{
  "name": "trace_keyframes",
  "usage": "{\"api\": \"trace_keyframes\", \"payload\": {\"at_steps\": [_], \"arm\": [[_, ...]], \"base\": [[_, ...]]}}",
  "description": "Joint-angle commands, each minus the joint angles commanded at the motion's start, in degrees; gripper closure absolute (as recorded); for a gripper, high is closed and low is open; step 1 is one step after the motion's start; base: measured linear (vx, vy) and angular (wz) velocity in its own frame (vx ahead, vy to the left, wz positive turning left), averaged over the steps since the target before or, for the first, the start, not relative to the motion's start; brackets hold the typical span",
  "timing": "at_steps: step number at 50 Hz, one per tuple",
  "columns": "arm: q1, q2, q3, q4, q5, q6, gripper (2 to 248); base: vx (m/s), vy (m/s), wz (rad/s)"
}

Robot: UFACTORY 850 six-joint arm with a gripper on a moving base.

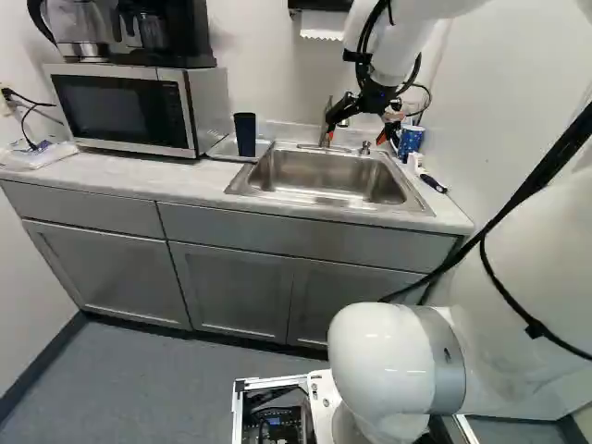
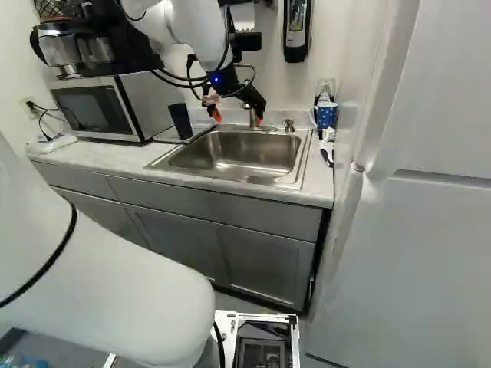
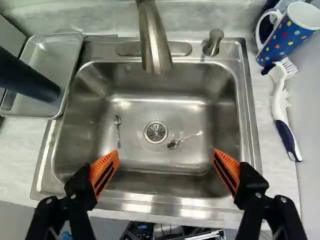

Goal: Rinse the cup and place it in the tray

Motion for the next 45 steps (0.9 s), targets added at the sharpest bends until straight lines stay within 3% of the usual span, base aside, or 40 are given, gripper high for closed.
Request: {"api": "trace_keyframes", "payload": {"at_steps": [45], "arm": [[0.0,0.0,0.0,0.0,0.0,0.0,3]], "base": [[-0.109,0.013,0.004]]}}
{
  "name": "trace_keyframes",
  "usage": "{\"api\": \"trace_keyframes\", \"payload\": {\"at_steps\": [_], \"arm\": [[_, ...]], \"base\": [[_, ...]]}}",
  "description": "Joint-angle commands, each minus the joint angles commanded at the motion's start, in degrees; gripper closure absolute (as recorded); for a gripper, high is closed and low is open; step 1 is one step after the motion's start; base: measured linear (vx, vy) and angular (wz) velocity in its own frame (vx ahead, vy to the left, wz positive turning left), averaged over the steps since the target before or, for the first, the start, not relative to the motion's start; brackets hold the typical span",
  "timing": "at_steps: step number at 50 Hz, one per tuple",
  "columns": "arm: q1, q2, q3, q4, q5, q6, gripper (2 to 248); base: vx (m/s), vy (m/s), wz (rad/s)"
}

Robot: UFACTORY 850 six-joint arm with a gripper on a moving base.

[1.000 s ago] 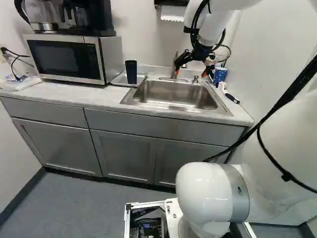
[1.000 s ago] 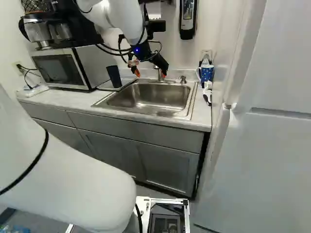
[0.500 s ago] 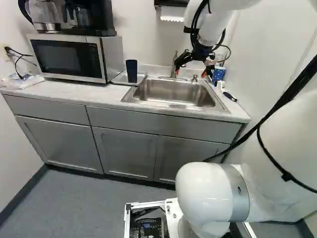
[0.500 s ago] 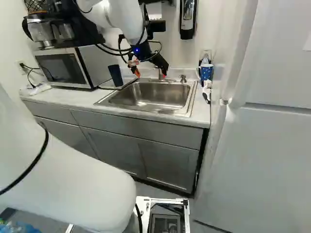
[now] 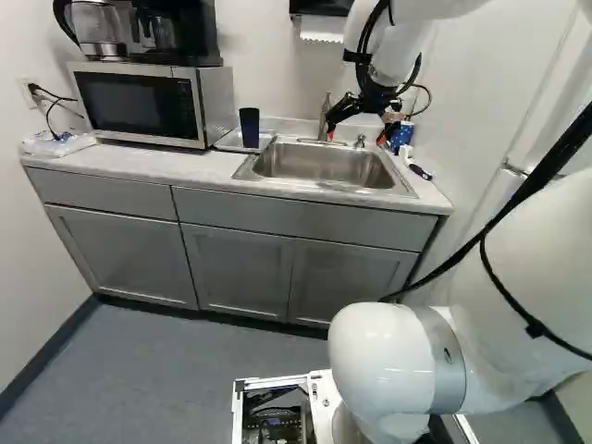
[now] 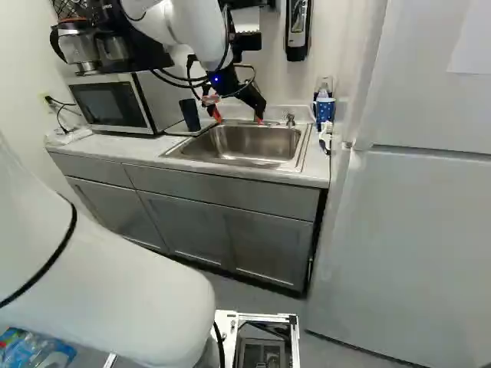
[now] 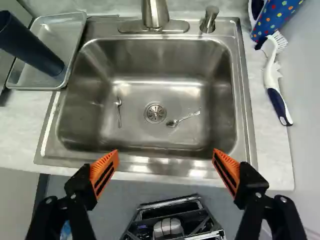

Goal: Rinse the cup and place it in the tray

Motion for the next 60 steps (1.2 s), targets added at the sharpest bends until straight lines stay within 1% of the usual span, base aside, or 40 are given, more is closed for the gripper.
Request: {"api": "trace_keyframes", "payload": {"at_steps": [36,60], "arm": [[0.0,0.0,0.0,0.0,0.0,0.0,3],[0.0,0.0,0.0,0.0,0.0,0.0,3]], "base": [[-0.186,0.040,0.000],[-0.121,0.038,0.000]]}}
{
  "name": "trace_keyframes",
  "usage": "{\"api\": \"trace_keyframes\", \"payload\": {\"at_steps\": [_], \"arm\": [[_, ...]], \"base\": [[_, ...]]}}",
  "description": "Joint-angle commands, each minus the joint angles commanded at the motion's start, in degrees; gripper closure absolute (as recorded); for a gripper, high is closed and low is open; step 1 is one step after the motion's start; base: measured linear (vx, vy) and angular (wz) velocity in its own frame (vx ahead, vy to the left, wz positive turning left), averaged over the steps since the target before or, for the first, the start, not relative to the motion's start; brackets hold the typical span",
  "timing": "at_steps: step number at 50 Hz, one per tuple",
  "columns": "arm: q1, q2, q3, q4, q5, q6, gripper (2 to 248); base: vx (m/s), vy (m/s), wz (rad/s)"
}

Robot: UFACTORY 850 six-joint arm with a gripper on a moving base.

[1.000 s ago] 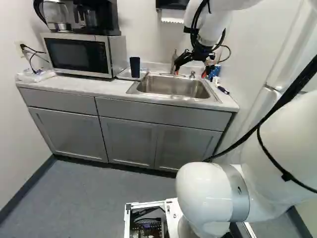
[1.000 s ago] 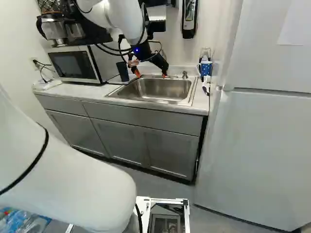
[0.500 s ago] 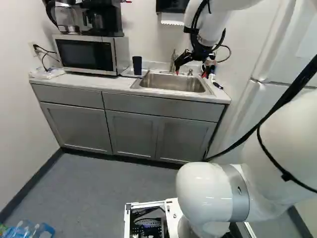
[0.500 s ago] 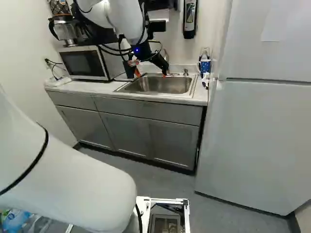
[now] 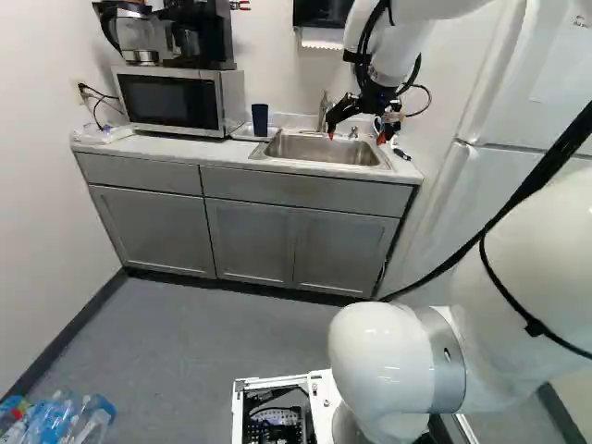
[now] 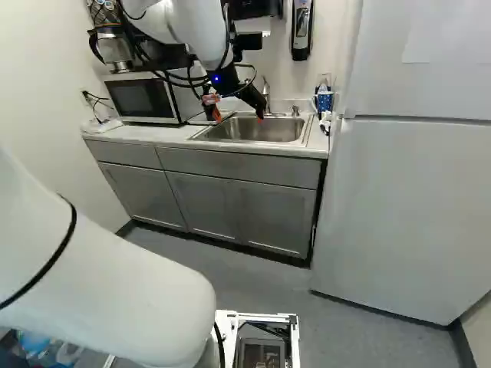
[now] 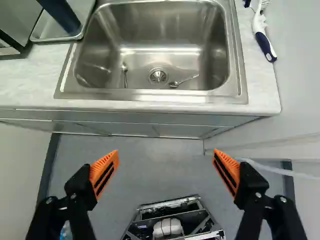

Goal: Rinse the cup and place it in the tray

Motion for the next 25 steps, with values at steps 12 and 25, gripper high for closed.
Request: {"api": "trace_keyframes", "payload": {"at_steps": [12,25], "arm": [[0.0,0.0,0.0,0.0,0.0,0.0,3],[0.0,0.0,0.0,0.0,0.0,0.0,3]], "base": [[0.008,-0.006,0.002],[0.000,0.000,0.000]]}}
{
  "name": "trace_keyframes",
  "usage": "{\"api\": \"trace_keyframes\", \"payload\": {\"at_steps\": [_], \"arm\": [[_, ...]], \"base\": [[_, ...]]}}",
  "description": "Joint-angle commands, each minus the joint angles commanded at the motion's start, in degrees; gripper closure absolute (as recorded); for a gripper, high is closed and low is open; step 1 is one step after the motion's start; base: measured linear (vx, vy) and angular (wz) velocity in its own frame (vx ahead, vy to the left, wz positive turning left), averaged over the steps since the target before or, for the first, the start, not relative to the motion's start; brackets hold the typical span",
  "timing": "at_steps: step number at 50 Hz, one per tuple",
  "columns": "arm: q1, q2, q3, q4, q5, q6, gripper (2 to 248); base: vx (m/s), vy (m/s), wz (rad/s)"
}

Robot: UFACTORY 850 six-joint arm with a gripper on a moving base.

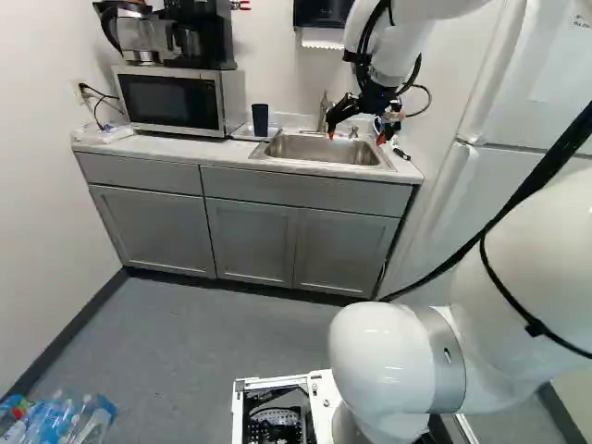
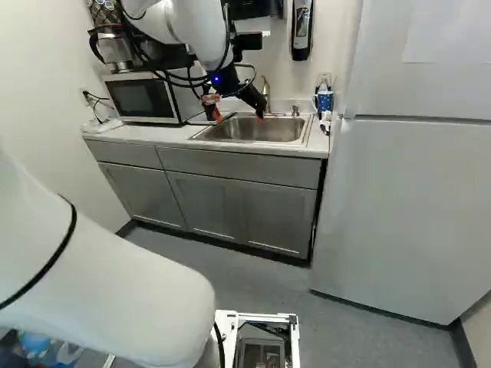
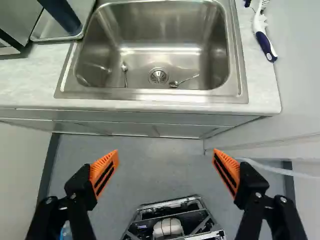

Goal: Rinse the cup and place it in the tray

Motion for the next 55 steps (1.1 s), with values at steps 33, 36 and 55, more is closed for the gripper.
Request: {"api": "trace_keyframes", "payload": {"at_steps": [33,36,55], "arm": [[0.2,0.0,0.9,0.0,1.4,0.0,3],[0.2,0.1,1.1,0.0,1.8,0.0,3],[0.6,0.2,3.7,-0.1,6.0,-0.1,3]], "base": [[0.000,0.000,0.000],[0.000,0.000,0.000],[0.000,0.000,0.000]]}}
